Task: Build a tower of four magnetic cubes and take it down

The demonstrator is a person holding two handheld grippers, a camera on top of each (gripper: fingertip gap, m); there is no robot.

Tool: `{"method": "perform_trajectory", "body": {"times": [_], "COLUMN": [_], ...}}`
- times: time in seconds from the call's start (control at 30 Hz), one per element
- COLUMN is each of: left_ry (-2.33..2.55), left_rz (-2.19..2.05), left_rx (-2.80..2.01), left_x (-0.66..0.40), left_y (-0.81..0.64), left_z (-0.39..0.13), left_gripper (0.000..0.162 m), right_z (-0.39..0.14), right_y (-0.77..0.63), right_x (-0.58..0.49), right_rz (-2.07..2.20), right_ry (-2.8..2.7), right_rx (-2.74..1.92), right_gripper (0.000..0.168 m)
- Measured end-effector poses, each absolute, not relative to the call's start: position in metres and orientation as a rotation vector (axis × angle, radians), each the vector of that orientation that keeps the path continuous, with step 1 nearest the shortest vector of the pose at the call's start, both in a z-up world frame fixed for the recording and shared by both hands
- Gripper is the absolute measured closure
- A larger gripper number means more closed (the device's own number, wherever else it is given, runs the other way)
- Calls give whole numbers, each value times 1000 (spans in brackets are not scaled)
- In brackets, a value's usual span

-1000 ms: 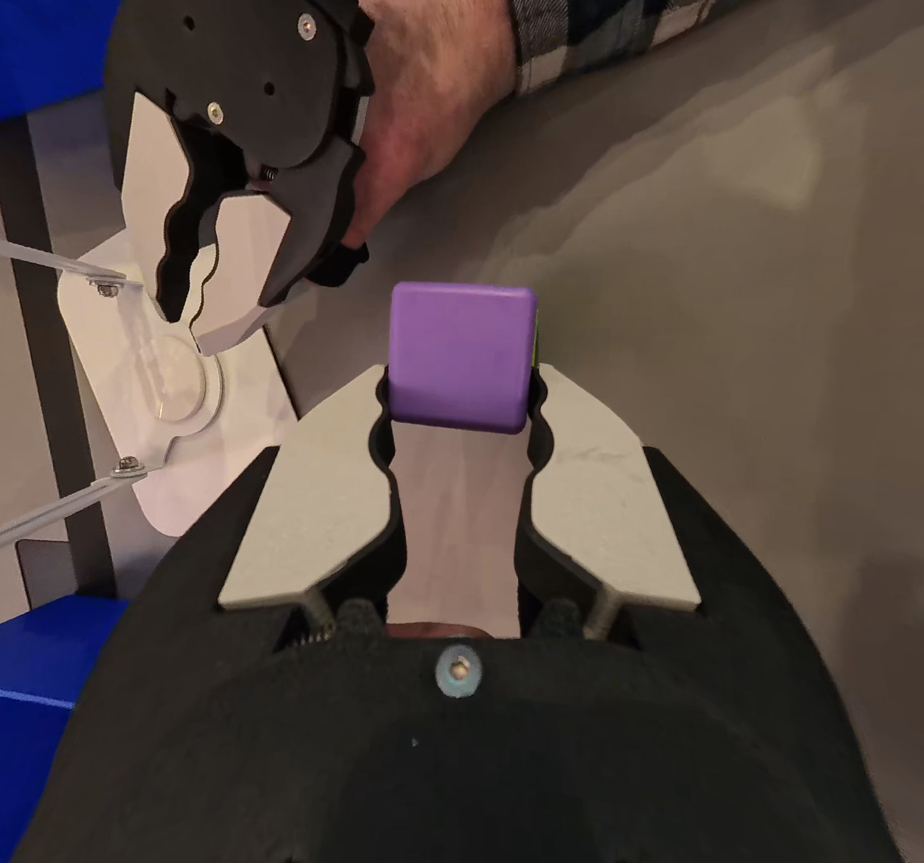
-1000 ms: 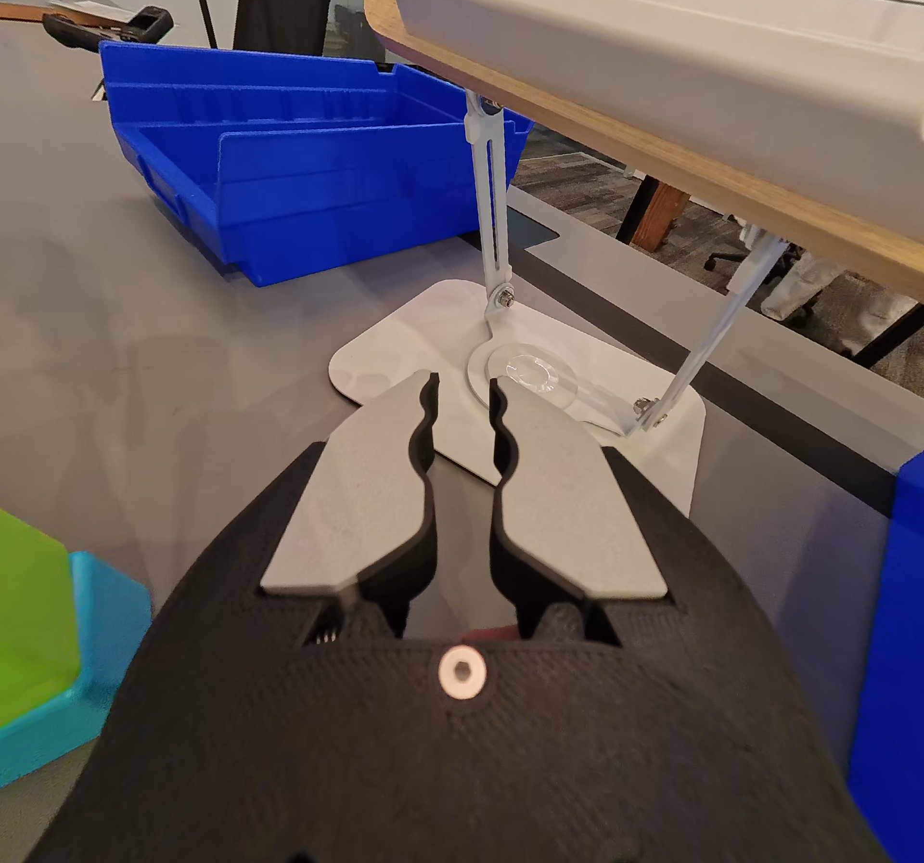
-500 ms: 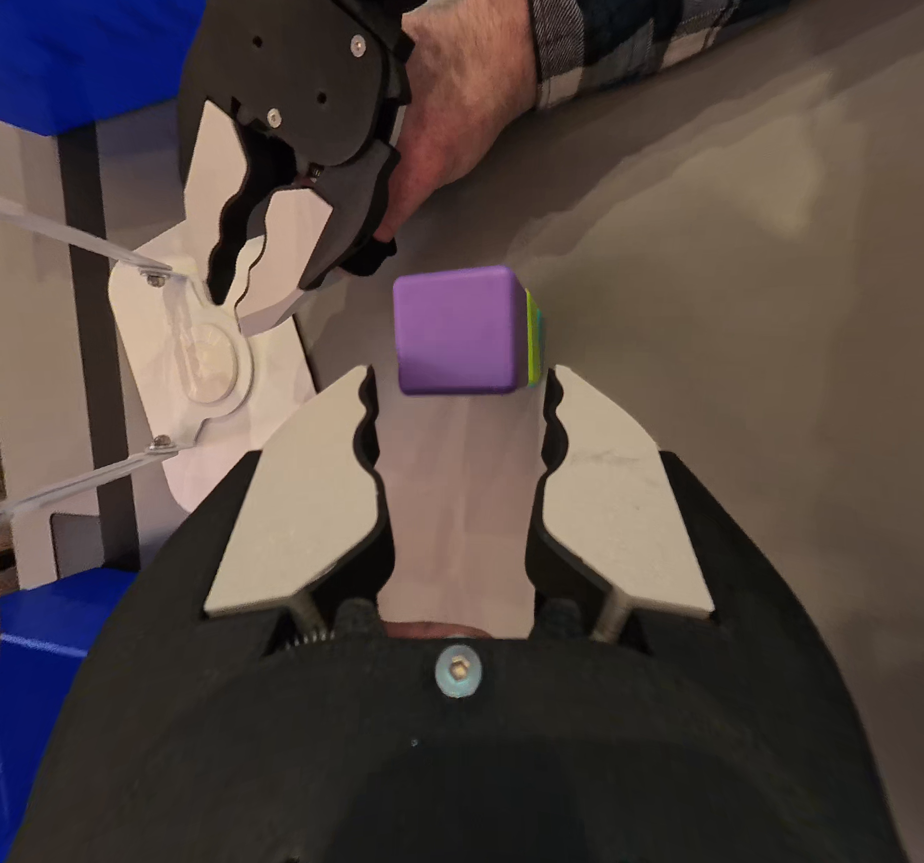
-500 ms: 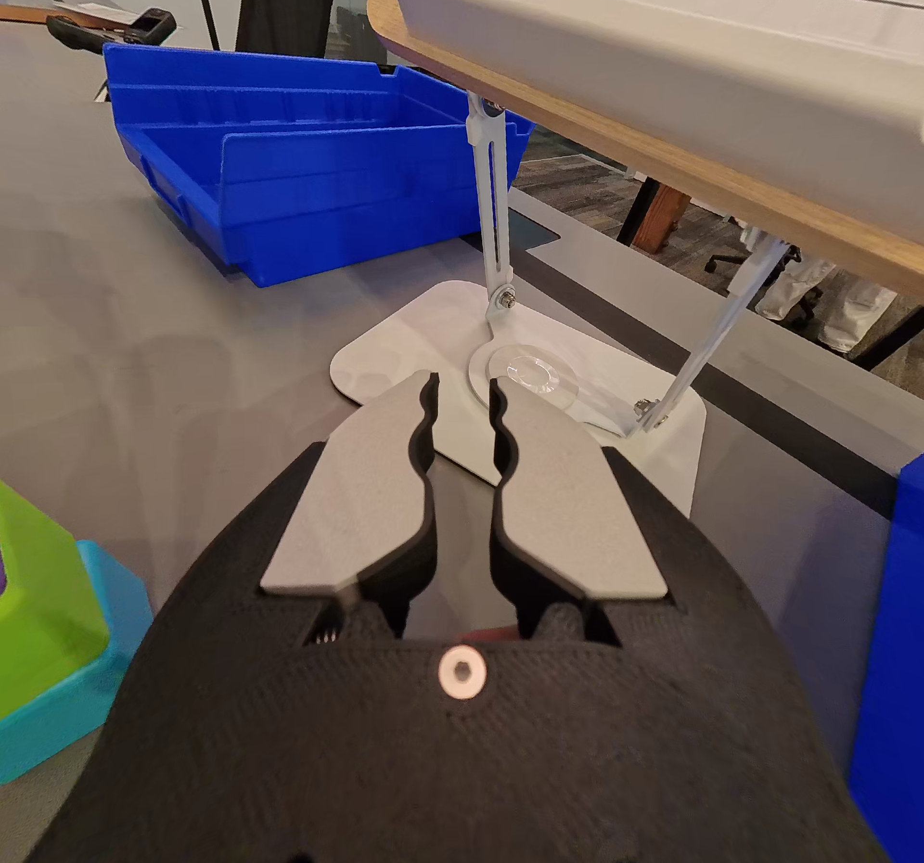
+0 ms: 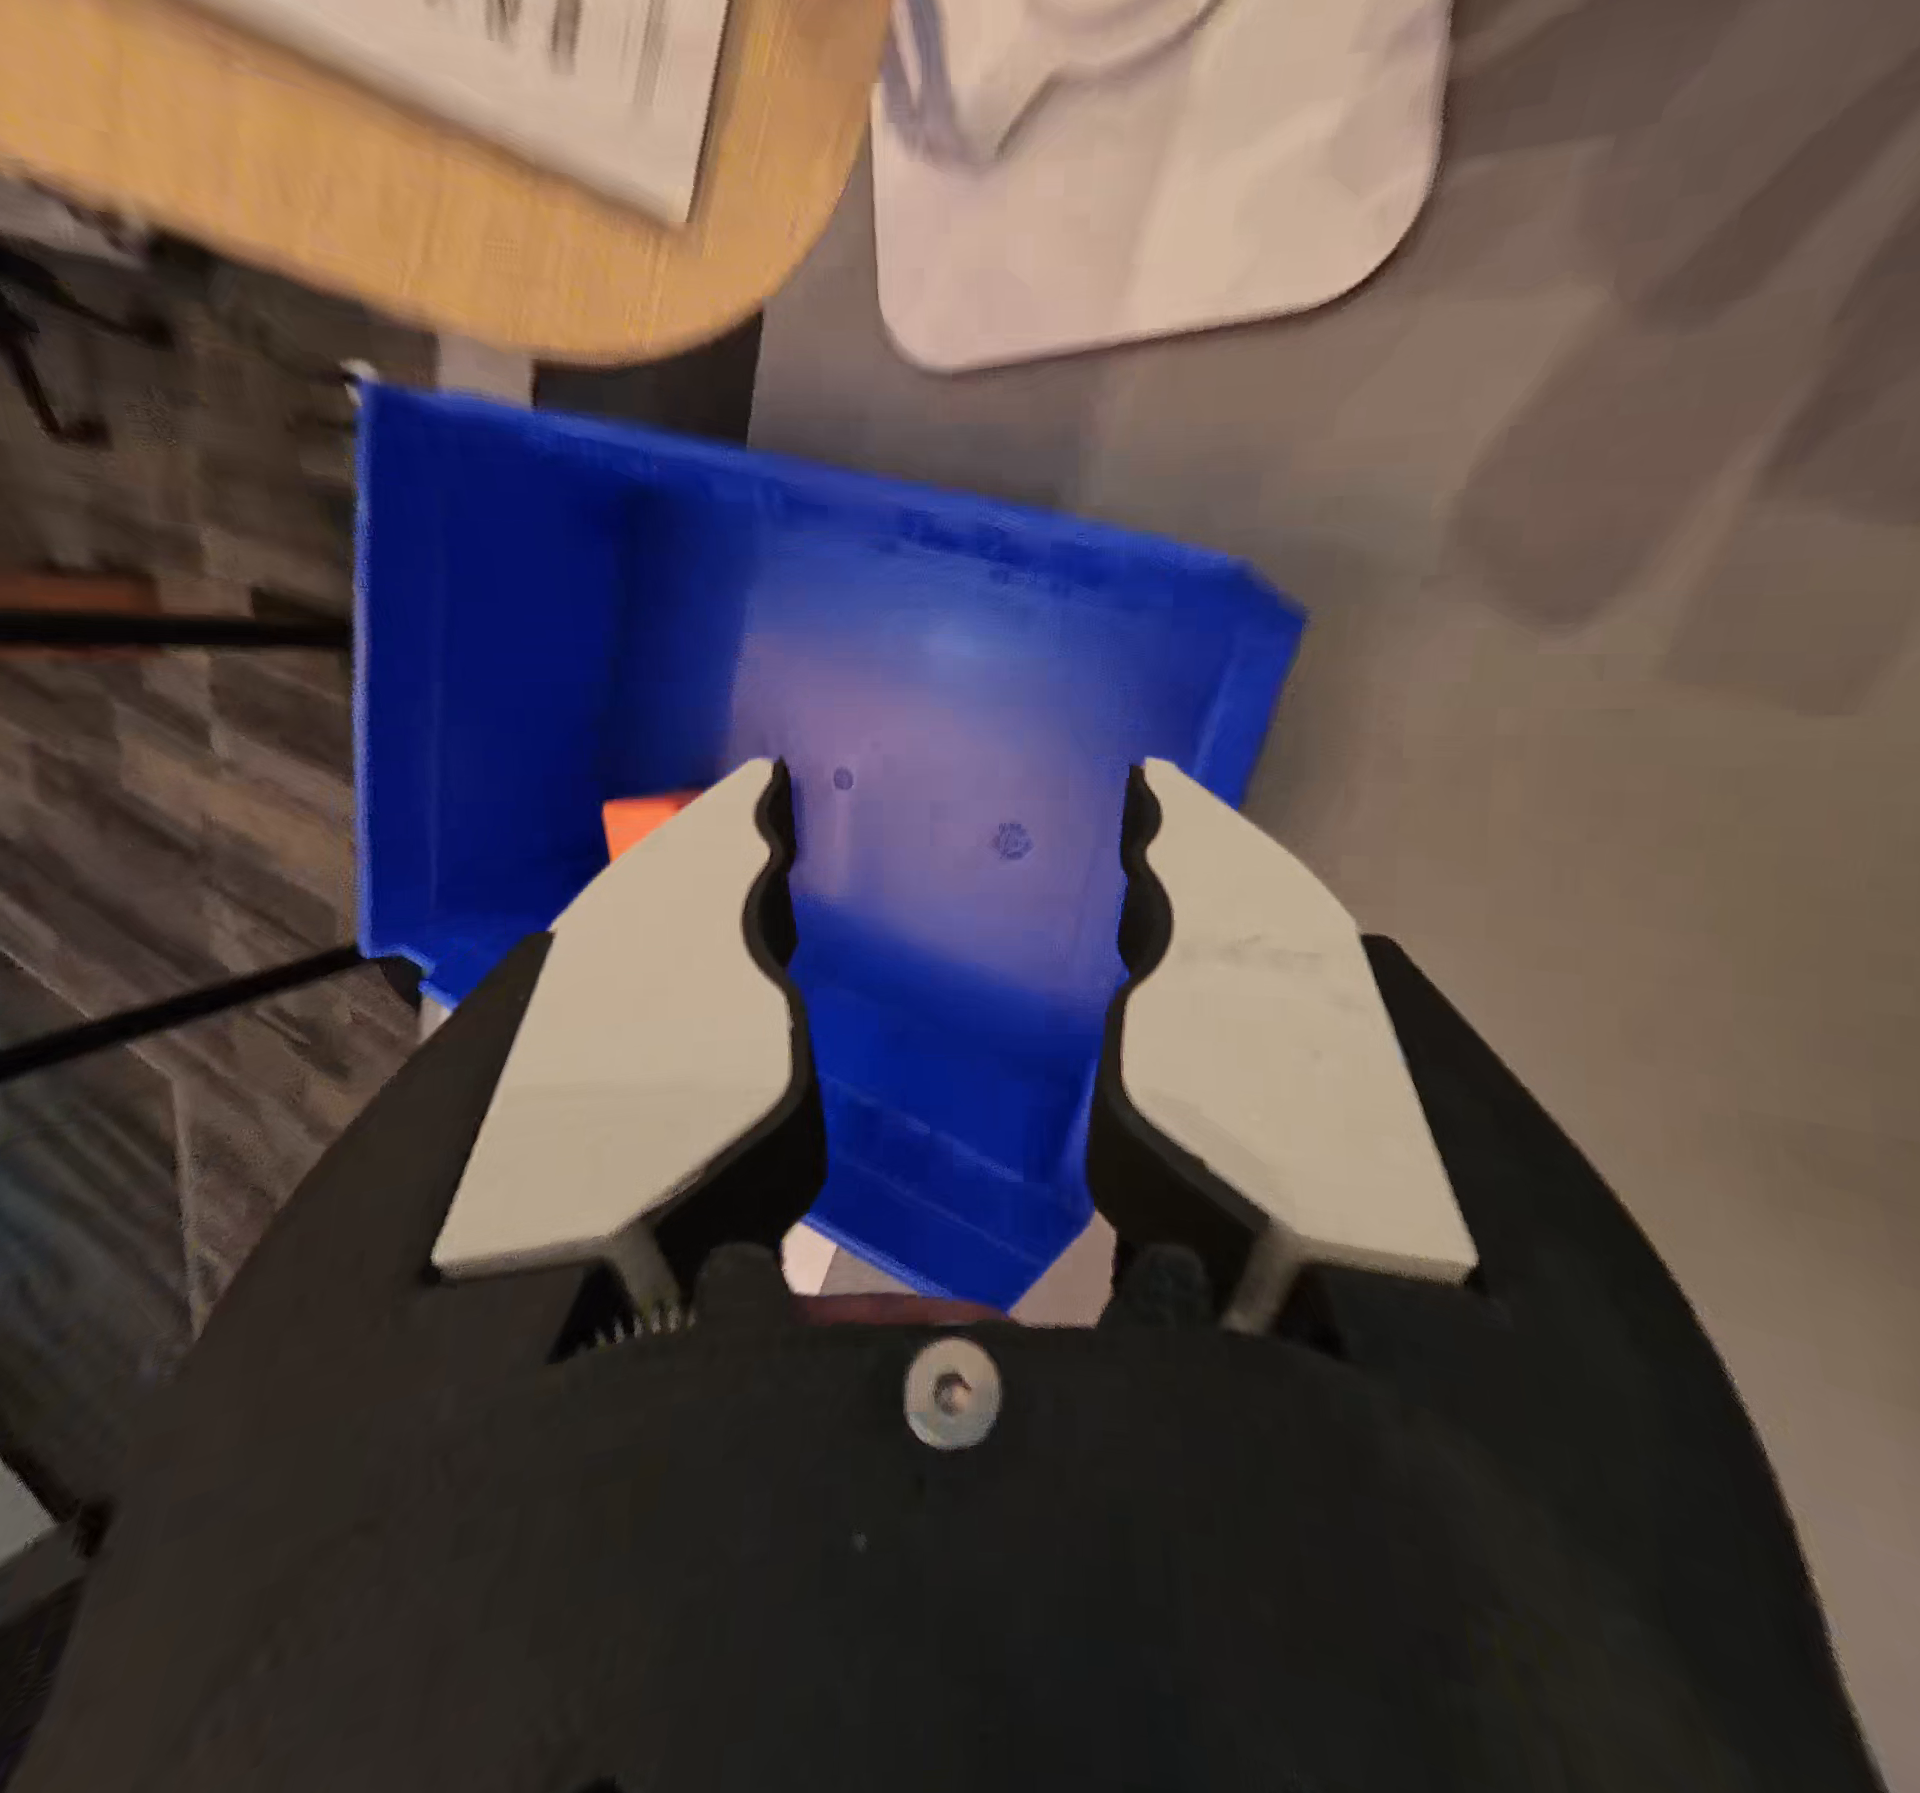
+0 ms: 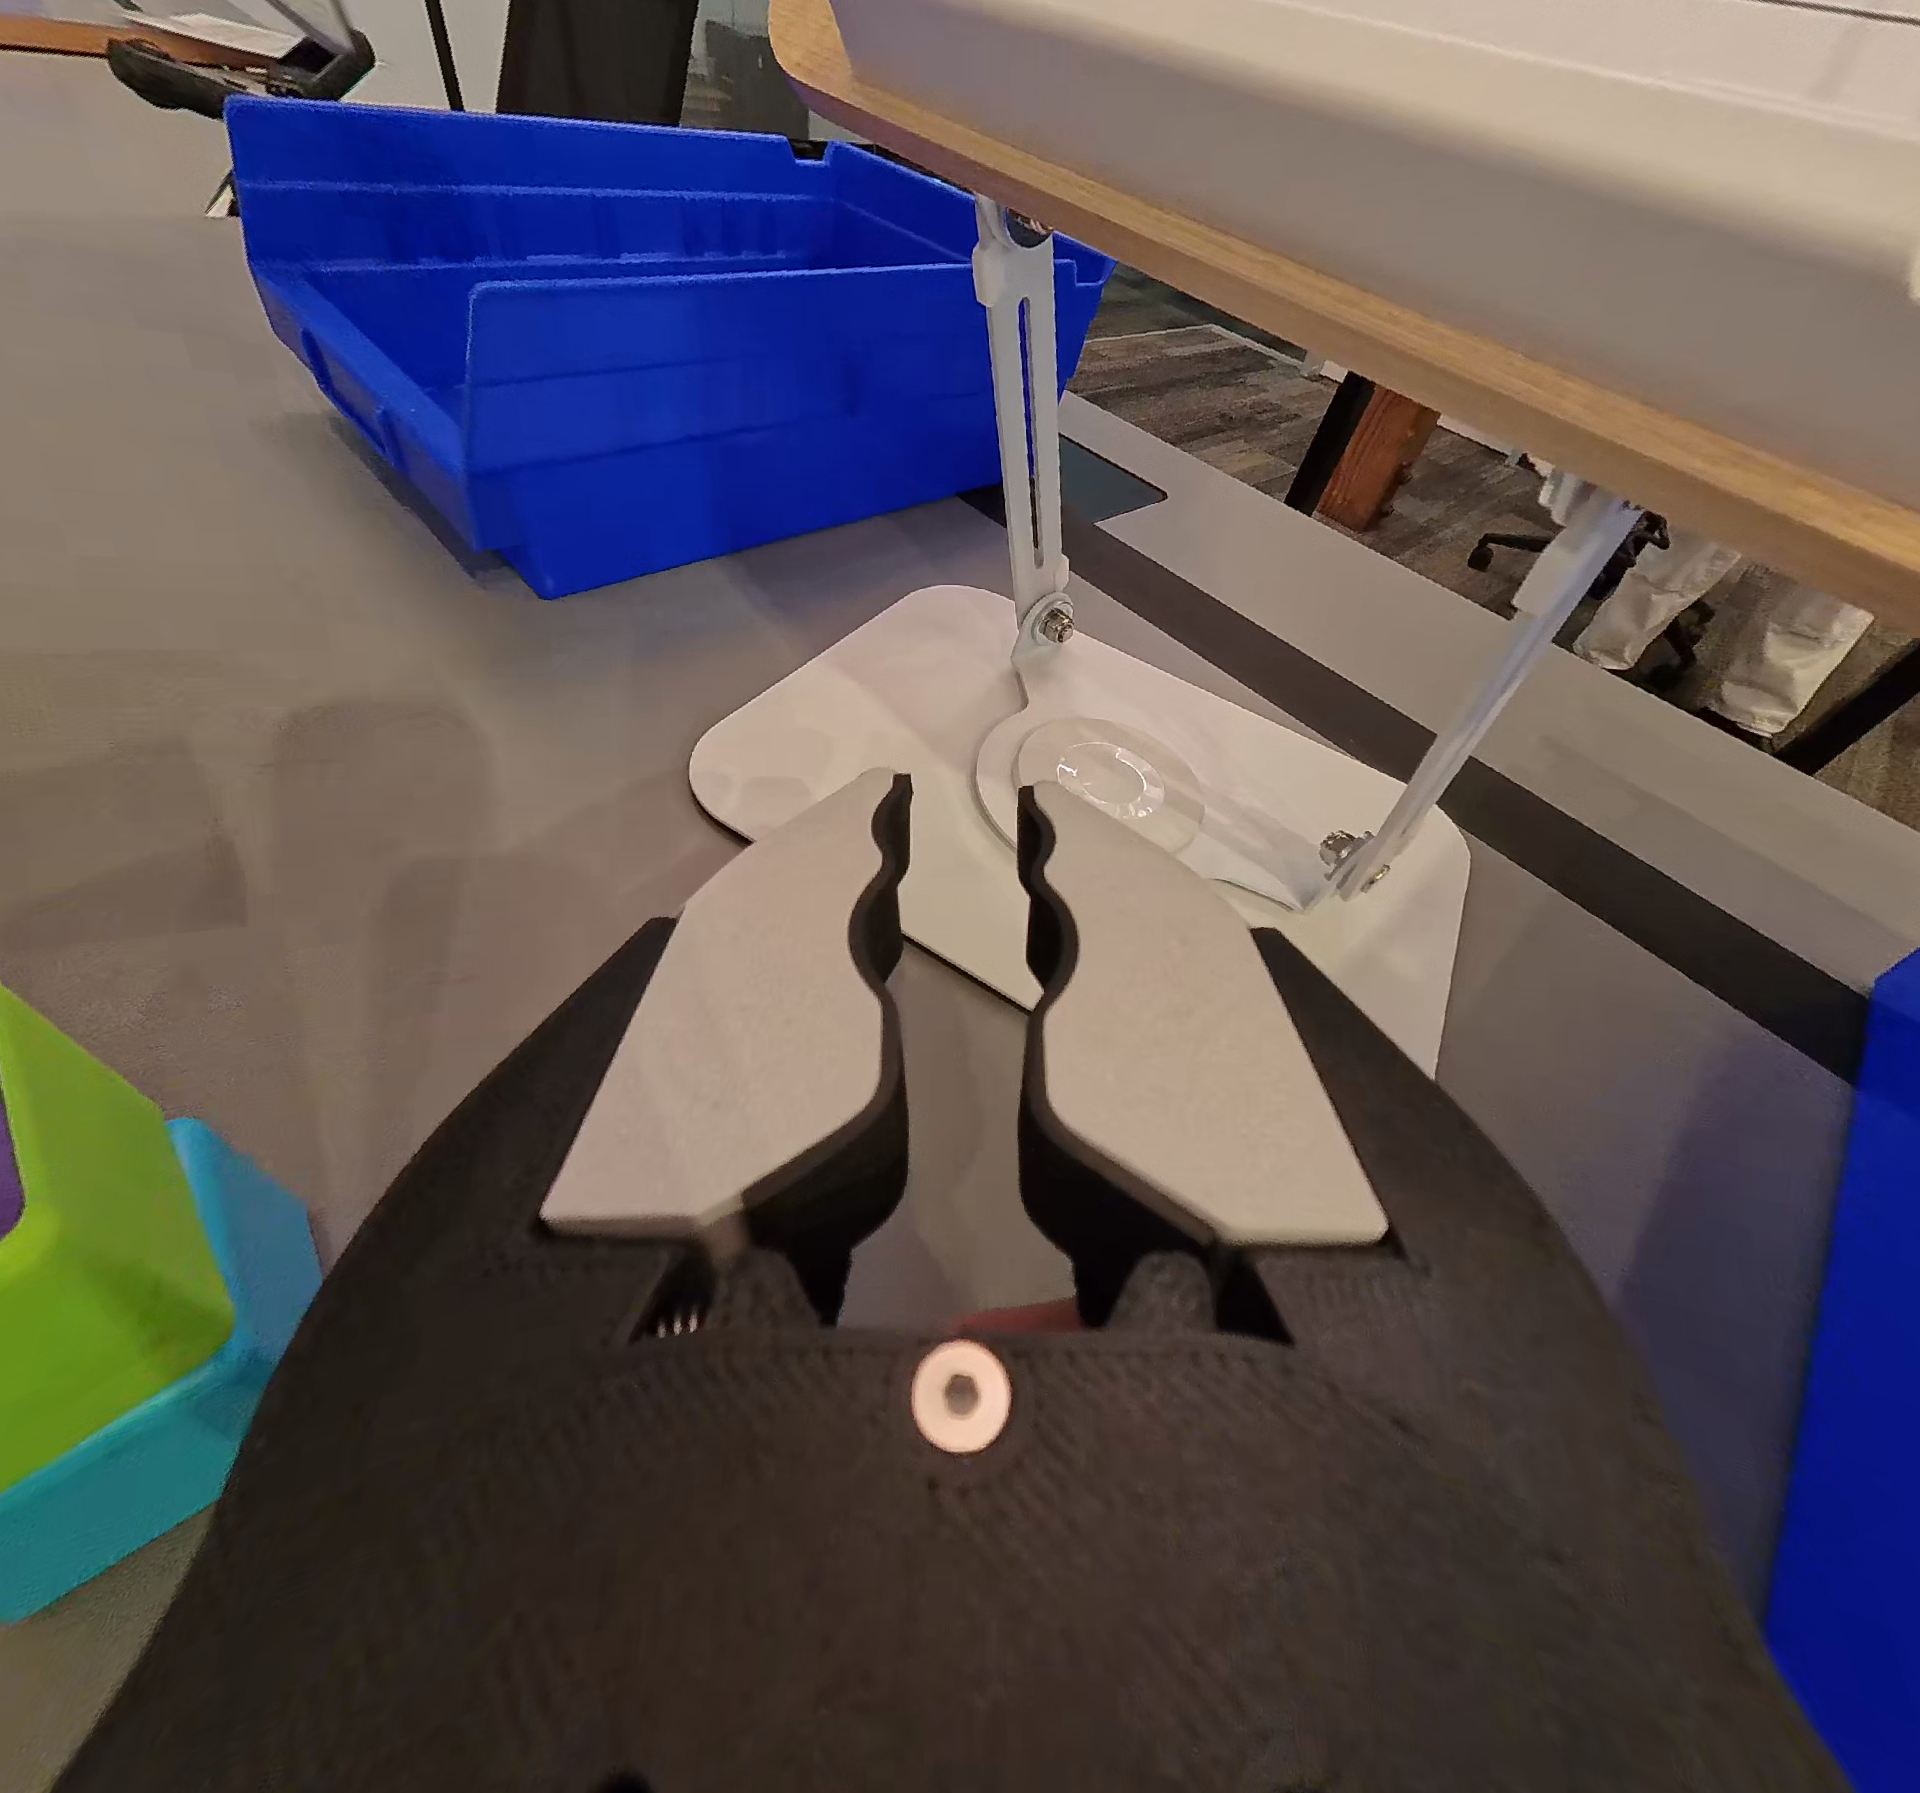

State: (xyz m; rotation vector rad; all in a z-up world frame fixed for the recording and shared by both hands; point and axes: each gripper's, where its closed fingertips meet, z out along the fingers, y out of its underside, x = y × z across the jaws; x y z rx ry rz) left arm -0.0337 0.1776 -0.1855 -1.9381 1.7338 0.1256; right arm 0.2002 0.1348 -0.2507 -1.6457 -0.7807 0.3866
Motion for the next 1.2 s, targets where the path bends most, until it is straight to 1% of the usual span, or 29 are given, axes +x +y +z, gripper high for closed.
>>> {"method": "perform_trajectory", "body": {"times": [0.03,0.27,0.33,0.5,0.7,0.8,0.9,1.07,1.2], "left_ry": [1733,1723,1730,1808,1847,1848,1902,1907,1824], "left_rz": [121,300,291,459,527,573,646,576,473], "left_rx": [-1974,-2105,-2139,-2209,-2296,-2372,-2409,-2392,-2355], "left_x": [-43,-89,-94,-116,-127,-135,-145,-138,-130], "left_y": [190,278,293,325,347,351,349,344,334], "left_z": [-194,-245,-259,-284,-302,-310,-322,-321,-303], "left_gripper": [100,98,97,92,88,90,105,106,107], "right_z": [-251,-251,-251,-251,-252,-251,-251,-251,-251], "right_y": [135,134,133,132,132,130,130,130,130], "right_x": [200,199,199,198,197,196,196,196,196], "right_rz": [387,395,395,397,409,423,422,423,424], "right_ry": [-781,-789,-793,-802,-808,-818,-821,-821,-821], "right_rx": [-1646,-1644,-1641,-1639,-1639,-1632,-1632,-1632,-1632], "right_gripper": [149,149,149,149,149,149,149,149,149]}}
